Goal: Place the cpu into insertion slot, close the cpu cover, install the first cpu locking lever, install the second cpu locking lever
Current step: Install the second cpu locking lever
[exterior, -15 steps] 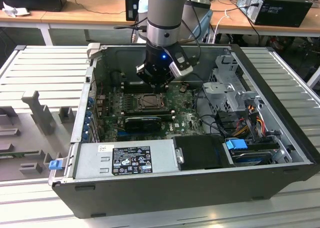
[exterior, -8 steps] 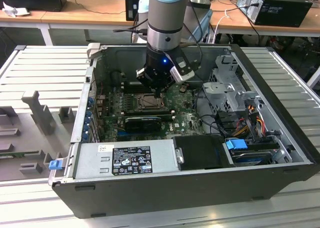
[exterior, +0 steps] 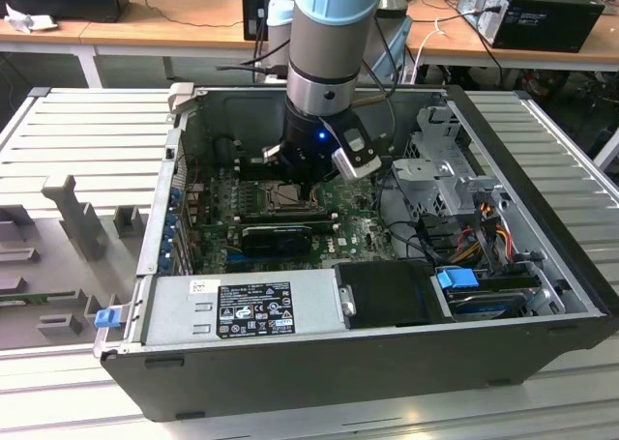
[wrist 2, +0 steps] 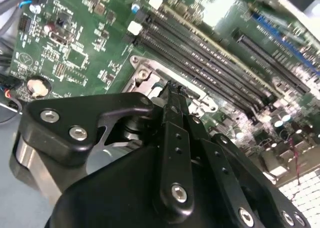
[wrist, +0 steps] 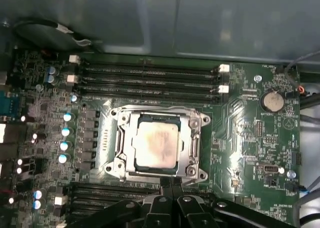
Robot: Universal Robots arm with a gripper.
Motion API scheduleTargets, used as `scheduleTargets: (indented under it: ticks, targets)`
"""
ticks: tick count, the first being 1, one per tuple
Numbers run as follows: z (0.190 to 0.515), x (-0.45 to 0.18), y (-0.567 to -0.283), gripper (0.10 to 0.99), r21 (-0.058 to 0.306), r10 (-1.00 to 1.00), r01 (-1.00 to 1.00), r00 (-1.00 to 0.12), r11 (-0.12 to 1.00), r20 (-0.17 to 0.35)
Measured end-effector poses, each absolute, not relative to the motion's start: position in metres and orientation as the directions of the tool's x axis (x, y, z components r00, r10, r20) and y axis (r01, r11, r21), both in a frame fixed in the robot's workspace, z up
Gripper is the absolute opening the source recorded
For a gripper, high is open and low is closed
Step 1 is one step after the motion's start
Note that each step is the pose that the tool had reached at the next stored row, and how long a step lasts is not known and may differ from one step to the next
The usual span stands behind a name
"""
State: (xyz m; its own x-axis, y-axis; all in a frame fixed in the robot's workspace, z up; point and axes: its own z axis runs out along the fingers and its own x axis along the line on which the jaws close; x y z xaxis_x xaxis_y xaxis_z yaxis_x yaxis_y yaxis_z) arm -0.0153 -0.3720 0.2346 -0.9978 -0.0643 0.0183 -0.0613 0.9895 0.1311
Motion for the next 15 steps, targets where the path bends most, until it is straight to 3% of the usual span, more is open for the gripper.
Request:
scheduleTargets:
  ticks: [3,15]
  targets:
    - [0.235,-0.016,-0.379,0.106,0.164,-0.065,-0.061,-0.998,0.984,0.016]
    - [0.233,-0.032,-0.383,0.106,0.17,-0.068,-0.064,-0.998,0.983,0.016]
